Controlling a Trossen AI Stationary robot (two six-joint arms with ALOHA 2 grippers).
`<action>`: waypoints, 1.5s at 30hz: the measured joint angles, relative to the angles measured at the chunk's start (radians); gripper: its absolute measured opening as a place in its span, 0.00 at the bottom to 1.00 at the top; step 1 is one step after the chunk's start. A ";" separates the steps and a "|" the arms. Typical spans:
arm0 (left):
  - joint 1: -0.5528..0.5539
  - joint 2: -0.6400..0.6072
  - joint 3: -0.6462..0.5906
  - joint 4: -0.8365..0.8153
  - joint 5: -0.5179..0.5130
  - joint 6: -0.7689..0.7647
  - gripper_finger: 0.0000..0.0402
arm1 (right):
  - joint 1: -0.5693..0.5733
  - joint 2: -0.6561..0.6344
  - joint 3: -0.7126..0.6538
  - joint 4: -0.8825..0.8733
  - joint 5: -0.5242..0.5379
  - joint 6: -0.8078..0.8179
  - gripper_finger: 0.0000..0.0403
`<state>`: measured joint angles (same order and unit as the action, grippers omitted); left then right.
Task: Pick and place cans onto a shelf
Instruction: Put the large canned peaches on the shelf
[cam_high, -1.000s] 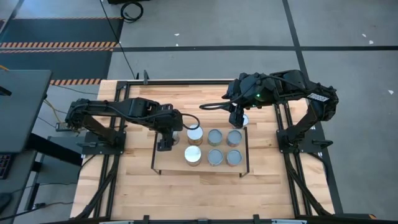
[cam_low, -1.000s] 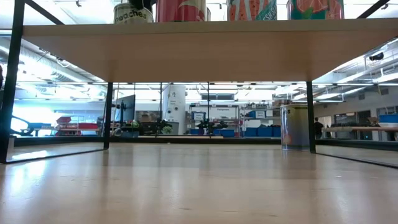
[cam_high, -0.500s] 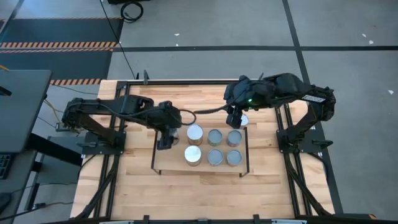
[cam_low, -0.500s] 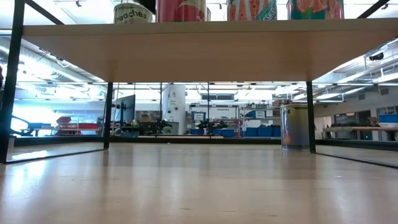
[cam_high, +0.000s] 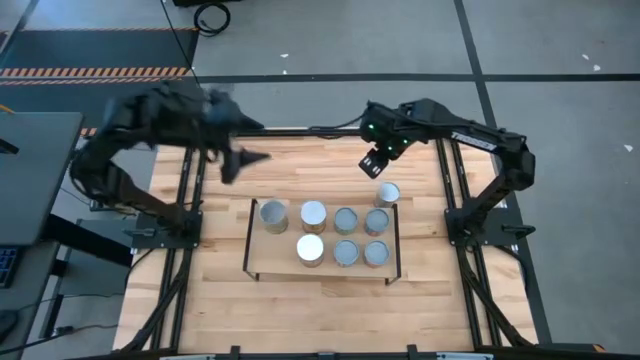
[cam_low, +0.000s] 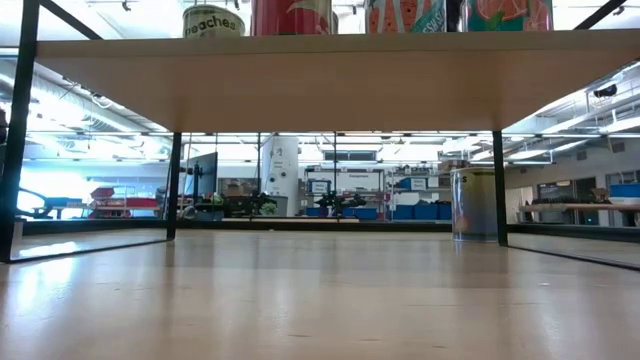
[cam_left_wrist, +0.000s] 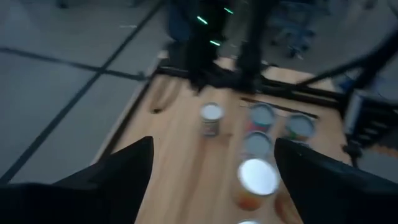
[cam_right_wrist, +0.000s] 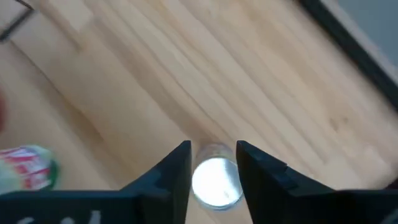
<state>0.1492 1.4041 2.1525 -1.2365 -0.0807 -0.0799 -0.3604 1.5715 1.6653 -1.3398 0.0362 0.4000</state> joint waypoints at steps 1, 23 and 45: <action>0.030 -0.017 -0.010 -0.008 0.000 -0.007 0.83 | -0.016 0.000 -0.033 0.008 -0.026 -0.004 0.30; 0.495 -0.084 -0.451 0.415 0.149 0.220 0.72 | -0.134 0.000 -0.388 0.083 -0.316 0.351 0.01; 0.613 -0.083 -0.451 0.454 0.192 0.274 0.72 | -0.149 0.077 -0.445 0.476 -0.218 0.448 0.01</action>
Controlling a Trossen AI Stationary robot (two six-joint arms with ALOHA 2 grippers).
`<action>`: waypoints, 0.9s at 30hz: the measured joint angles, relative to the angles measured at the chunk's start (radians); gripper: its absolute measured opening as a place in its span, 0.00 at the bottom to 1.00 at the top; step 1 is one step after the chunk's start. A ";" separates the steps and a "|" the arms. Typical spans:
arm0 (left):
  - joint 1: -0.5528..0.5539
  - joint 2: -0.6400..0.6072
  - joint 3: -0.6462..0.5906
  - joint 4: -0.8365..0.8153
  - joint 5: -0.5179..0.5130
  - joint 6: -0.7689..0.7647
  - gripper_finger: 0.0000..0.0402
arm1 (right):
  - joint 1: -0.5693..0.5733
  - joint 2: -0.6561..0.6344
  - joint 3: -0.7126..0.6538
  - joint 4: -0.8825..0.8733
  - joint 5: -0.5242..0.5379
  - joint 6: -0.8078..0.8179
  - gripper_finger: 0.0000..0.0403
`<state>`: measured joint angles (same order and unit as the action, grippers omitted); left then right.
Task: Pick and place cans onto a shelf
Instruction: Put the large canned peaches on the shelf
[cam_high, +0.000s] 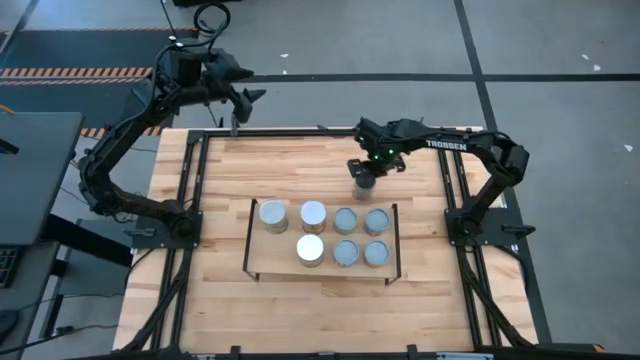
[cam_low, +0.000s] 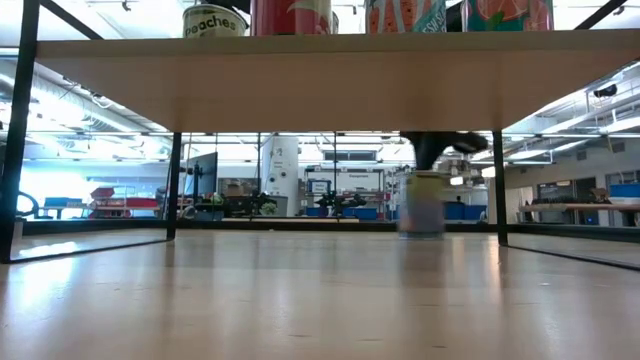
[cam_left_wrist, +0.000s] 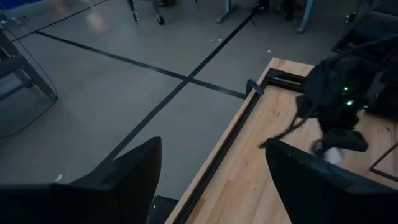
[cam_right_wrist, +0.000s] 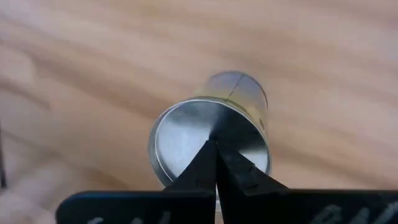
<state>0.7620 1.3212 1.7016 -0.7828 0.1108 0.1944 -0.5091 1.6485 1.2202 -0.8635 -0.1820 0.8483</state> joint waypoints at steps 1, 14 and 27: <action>0.000 0.000 0.000 0.000 0.000 -0.003 0.72 | -0.002 0.002 -0.001 0.037 0.024 0.006 0.01; -0.003 -0.002 0.000 0.003 0.071 -0.079 0.72 | -0.001 0.120 0.023 0.434 0.092 -0.020 0.01; -0.002 -0.021 0.001 -0.119 0.098 -0.072 0.72 | -0.011 0.073 0.202 0.211 0.150 -0.201 0.01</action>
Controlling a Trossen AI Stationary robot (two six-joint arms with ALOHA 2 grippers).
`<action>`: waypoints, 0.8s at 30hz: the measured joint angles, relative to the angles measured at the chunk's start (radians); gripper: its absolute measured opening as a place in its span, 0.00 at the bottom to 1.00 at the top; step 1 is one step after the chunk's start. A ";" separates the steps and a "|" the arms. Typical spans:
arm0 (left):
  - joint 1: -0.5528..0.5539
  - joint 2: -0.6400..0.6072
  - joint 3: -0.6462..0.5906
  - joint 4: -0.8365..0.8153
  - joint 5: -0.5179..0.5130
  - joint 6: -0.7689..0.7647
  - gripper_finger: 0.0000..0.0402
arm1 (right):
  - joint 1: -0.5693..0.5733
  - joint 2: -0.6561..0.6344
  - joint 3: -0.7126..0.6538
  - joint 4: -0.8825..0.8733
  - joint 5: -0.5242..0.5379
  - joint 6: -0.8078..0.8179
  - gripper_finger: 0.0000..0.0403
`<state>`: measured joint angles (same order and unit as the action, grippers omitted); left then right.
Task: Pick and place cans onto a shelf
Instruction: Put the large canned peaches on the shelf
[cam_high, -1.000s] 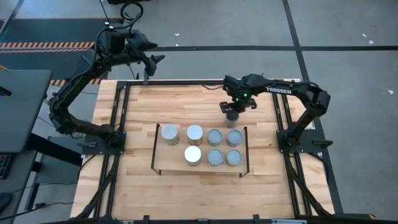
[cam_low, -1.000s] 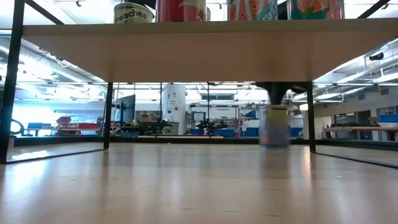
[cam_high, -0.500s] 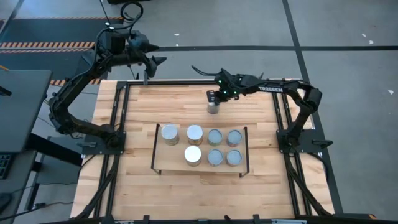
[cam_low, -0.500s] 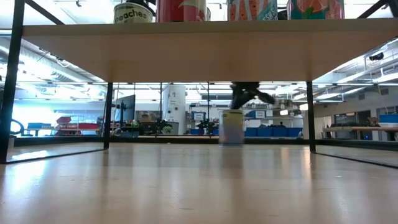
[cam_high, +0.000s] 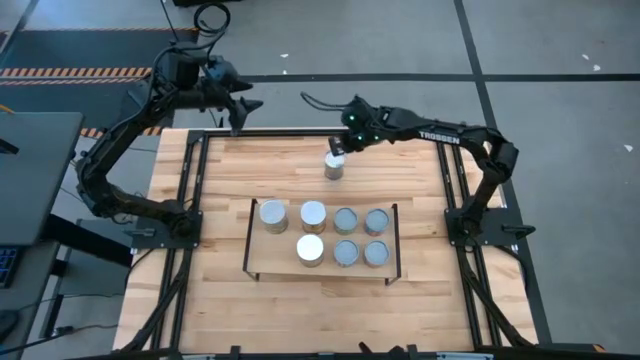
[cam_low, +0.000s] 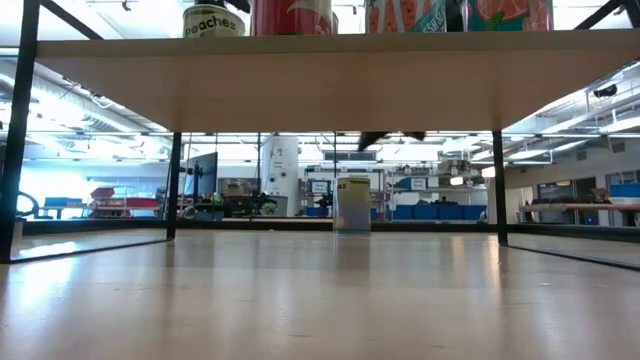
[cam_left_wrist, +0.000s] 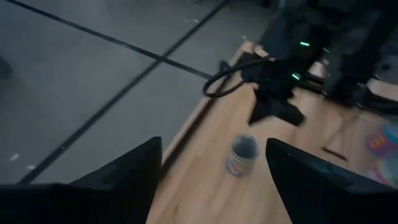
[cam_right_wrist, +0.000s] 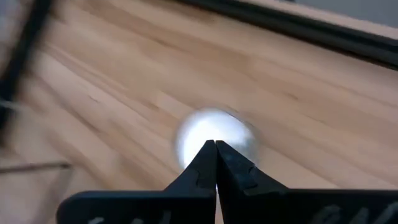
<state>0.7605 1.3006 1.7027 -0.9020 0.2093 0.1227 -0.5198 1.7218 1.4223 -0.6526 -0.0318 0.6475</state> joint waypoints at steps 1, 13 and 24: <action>0.000 0.000 0.000 -0.016 0.018 0.010 0.72 | -0.002 0.000 -0.003 -0.043 0.022 -0.018 0.01; -0.002 0.000 0.000 -0.149 0.119 0.042 0.72 | -0.003 0.081 -0.160 0.111 0.051 -0.038 0.01; 0.000 -0.021 -0.112 -0.213 0.137 -0.005 0.72 | 0.060 0.242 -0.158 0.639 -0.216 0.094 0.01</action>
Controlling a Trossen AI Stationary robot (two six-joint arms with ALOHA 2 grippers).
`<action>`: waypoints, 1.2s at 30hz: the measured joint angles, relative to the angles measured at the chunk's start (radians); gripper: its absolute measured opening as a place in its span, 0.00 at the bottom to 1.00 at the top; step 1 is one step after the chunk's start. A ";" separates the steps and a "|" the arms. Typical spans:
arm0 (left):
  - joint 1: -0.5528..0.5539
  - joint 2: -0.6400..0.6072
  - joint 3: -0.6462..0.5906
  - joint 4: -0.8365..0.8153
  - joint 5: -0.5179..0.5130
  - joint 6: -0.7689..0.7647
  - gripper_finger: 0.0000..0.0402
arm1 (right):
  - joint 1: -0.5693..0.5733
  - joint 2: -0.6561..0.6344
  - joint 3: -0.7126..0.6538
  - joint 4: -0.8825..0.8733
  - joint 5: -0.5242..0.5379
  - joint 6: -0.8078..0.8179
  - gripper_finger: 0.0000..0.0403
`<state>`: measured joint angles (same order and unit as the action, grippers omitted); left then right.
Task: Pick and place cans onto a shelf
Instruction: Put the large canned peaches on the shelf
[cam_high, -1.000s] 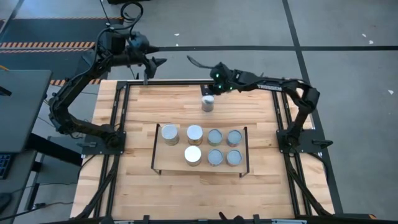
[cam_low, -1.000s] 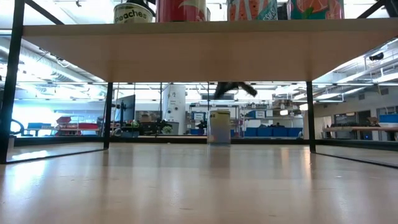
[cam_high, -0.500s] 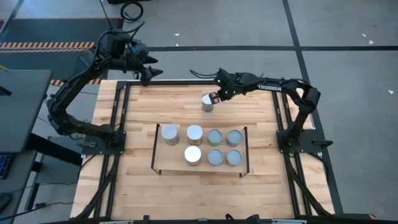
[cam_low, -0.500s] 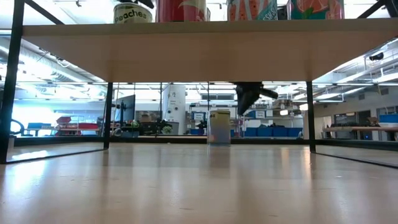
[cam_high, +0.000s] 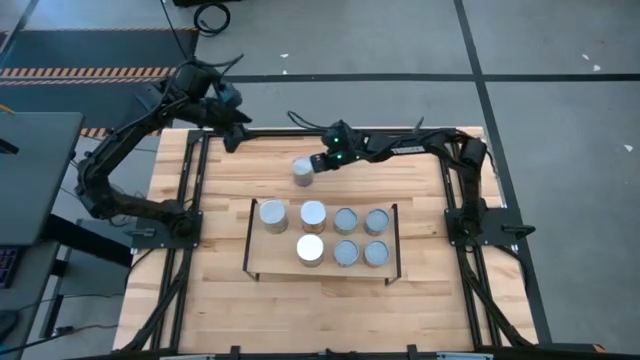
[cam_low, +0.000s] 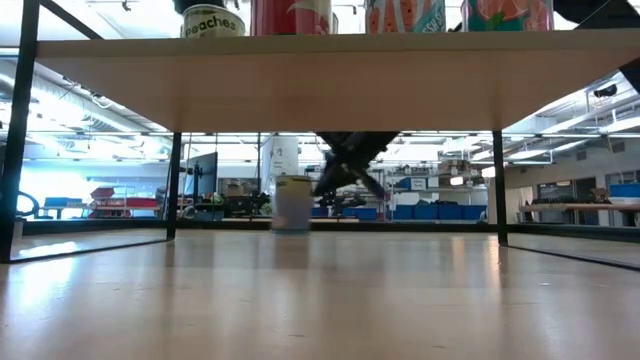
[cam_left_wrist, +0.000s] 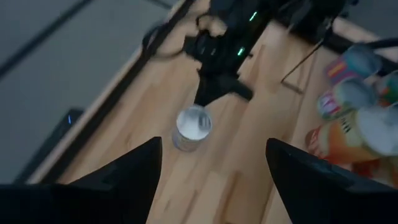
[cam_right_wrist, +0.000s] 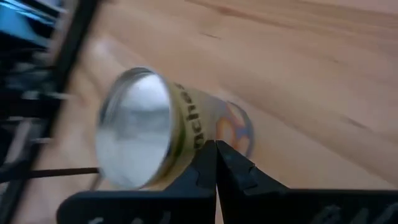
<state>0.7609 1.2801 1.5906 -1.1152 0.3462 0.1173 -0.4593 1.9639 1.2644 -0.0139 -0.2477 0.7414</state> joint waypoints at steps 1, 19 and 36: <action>0.000 -0.007 -0.030 0.000 -0.007 -0.005 0.72 | 0.005 0.003 0.000 0.029 -0.018 0.000 0.01; -0.039 0.067 -0.545 0.443 -0.107 0.086 0.72 | -0.001 -0.406 0.002 -0.369 0.130 -0.134 0.01; -0.209 0.268 -0.598 0.654 -0.219 0.285 0.76 | 0.017 -0.588 0.002 -0.564 0.266 -0.048 0.01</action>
<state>0.5515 1.5485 0.9925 -0.4610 0.1273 0.4027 -0.4419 1.3764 1.2659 -0.5777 0.0188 0.6936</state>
